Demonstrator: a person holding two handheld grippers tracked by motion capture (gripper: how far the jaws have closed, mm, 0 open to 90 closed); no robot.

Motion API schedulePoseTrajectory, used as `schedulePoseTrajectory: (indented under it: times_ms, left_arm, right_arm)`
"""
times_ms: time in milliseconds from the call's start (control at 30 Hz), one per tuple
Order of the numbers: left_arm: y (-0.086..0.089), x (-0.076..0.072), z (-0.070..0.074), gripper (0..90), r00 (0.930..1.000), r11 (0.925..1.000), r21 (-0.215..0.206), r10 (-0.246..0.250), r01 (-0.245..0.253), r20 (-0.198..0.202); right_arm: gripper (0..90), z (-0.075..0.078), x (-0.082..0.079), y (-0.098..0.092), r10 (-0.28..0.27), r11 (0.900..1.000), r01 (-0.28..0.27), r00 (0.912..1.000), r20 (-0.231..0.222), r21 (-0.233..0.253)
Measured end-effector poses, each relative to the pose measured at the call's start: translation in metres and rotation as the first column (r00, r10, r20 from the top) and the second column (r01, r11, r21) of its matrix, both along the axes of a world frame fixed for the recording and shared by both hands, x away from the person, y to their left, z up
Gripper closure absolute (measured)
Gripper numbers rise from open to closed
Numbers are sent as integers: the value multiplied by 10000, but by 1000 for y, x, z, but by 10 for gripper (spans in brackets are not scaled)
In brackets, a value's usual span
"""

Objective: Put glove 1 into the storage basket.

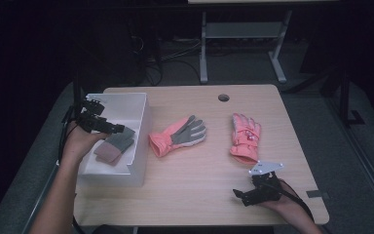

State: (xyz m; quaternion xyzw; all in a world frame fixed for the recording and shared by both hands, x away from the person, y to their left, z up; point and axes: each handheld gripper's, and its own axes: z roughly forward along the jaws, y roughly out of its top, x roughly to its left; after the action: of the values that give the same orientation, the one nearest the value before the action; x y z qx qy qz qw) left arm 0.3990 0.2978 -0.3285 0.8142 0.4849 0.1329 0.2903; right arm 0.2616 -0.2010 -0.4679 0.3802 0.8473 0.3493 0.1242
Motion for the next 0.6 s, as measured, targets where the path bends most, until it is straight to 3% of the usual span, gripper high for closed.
schedulePoseTrajectory:
  times_ms: [100,267,600]
  left_arm:
    - [-14,-5,8,159,9990,9990,-89,-438,439,111]
    - [-42,-16,17,159,9930,9919,-578,-1108,1131,417]
    - [-104,-34,18,164,9684,9633,-1074,-2396,2461,696]
  right_arm:
    - [17,0,0,0,12,10000,-12,10000,16,-15]
    - [17,0,0,0,24,10000,-24,10000,20,-17]
    - [17,0,-1,0,-18,10000,18,10000,-31,45]
